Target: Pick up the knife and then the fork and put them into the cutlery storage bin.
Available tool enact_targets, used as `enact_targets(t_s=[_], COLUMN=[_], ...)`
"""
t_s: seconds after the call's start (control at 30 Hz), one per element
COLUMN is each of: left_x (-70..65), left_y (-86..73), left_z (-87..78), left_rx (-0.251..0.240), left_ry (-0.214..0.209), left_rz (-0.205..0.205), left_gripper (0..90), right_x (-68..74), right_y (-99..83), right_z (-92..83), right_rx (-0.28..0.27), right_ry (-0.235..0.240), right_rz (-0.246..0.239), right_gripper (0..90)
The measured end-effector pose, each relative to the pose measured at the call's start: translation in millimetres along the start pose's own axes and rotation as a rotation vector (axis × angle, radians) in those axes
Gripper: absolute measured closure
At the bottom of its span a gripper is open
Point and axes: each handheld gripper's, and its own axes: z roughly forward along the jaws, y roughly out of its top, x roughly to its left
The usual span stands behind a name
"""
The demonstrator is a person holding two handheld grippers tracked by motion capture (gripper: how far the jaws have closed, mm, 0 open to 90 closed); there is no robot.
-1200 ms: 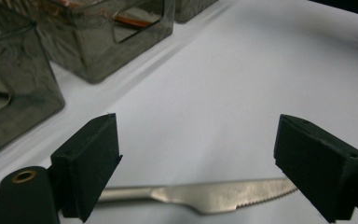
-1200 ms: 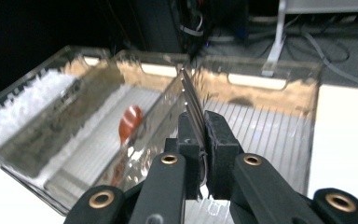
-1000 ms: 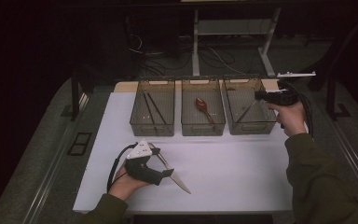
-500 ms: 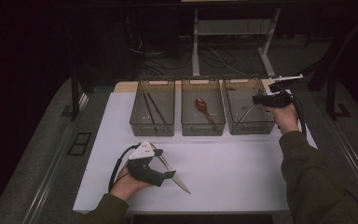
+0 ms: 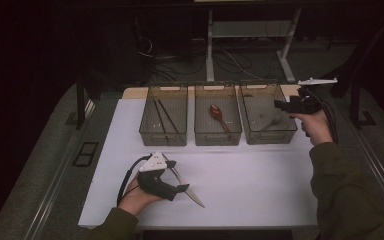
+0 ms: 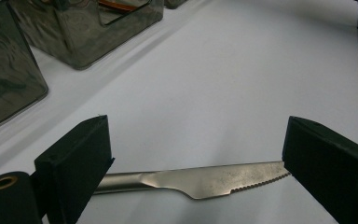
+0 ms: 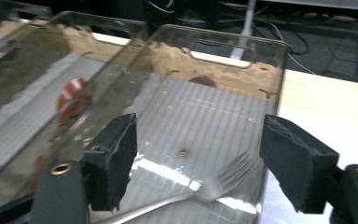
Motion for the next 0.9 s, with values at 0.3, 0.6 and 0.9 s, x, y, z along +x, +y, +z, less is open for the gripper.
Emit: enact_targets(t_s=[0.3, 0.6, 0.9], left_x=[-0.7, -2.0, -1.6], left_y=[0.9, 1.9, -0.1], left_z=[-1.0, -4.3, -9.9], left_rx=[0.001, 0.016, 0.072], left_ry=[-0.001, 0.004, 0.029], left_rz=[0.008, 0.03, 0.061], left_gripper=[7.7, 16.6, 50.4], right_x=[31.8, 65.8, 95.7], right_y=[-15.5, -51.6, -97.2], right_z=[-31.4, -53.7, -62.4], right_rx=[-0.028, -0.057, -0.045], right_ry=[0.124, 0.194, 0.258], right_rz=[-0.072, -0.144, -0.164], right_gripper=[21.1, 18.6, 17.1])
